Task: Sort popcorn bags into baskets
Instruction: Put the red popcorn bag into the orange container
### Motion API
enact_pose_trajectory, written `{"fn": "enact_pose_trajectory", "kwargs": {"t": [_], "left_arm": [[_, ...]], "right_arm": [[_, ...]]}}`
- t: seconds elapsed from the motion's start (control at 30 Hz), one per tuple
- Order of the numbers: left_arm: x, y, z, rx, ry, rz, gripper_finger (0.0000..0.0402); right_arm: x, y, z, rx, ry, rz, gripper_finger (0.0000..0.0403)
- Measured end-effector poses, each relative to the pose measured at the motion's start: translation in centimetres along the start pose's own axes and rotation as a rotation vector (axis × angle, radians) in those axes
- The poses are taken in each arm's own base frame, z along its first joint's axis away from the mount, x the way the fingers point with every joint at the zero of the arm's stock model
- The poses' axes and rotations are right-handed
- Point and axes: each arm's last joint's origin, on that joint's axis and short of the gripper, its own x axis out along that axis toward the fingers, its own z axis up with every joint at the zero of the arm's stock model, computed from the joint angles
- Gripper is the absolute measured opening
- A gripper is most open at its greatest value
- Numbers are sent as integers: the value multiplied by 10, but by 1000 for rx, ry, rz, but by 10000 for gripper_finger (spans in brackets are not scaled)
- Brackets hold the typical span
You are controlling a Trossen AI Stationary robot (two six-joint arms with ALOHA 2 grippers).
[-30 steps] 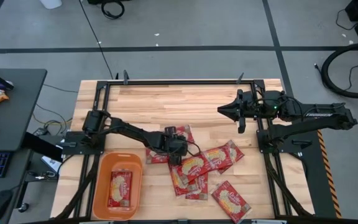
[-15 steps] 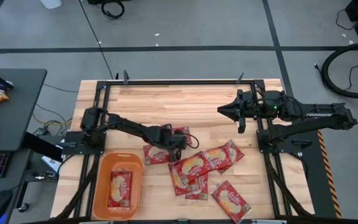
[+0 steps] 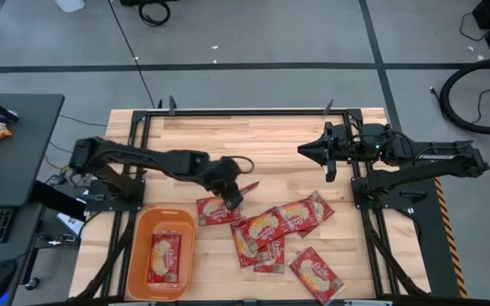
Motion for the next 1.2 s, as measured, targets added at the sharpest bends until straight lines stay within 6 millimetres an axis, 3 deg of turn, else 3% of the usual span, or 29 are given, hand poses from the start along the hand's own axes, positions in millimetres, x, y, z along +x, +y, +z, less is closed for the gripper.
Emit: {"fn": "enact_pose_trajectory", "kwargs": {"t": [0.27,0.53,0.7,0.9,1.2], "left_arm": [[-51,-25,-18,-174,70,-240,1],[-68,-57,-63,-227,210,-306,1],[-77,-75,-110,-264,382,-267,1],[-97,-85,-159,-372,473,-165,1],[-120,-72,-214,-561,328,106,1]], "right_arm": [[0,0,1,-11,-9,2,50],[0,0,1,-23,-8,1,50],[0,0,1,-26,-8,1,50],[0,0,1,-26,-8,1,50],[0,0,1,-34,-9,1,50]]}}
